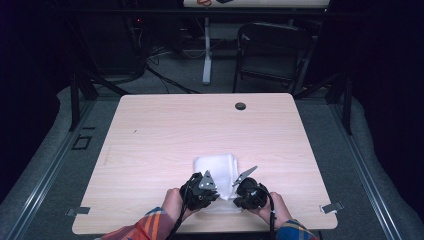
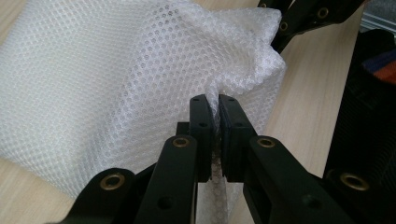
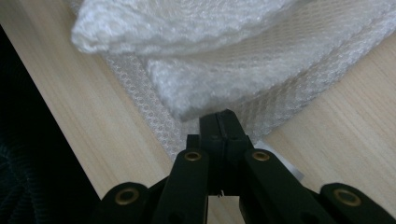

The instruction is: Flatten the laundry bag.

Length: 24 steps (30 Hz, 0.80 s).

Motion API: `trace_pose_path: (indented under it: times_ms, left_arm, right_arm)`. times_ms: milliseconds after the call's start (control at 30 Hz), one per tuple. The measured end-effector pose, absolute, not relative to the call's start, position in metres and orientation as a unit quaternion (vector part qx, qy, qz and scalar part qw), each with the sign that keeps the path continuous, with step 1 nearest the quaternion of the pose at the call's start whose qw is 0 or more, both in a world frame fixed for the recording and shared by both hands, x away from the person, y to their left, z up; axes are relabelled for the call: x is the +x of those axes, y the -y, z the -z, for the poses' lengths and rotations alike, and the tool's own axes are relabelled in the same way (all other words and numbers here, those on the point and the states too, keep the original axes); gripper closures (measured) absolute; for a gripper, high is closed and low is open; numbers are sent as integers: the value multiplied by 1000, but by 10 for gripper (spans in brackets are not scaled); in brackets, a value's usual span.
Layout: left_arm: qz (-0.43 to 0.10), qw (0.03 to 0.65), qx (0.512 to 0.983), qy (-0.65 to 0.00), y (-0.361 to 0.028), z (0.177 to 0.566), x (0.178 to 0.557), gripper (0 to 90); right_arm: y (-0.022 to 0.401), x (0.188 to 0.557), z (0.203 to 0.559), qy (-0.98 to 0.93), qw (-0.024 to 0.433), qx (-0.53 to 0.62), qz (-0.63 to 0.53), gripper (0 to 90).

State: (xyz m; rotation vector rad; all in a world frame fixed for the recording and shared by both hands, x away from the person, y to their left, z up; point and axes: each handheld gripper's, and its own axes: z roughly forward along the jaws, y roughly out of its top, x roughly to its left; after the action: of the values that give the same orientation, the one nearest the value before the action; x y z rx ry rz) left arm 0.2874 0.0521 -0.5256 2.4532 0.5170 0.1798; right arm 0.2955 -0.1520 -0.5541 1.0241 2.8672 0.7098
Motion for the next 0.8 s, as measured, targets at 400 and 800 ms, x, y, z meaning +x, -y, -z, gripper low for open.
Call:
trace_pose_path:
  times_ms: [400, 800]
  left_arm:
    - [-81, 316, 924, -198, -57, 521, 287, 851]
    - [-95, 314, 921, -208, -63, 518, 286, 853]
  right_arm:
    - [151, 295, 555, -915, 12, 331, -231, 900]
    - [153, 296, 554, -919, 12, 325, -224, 900]
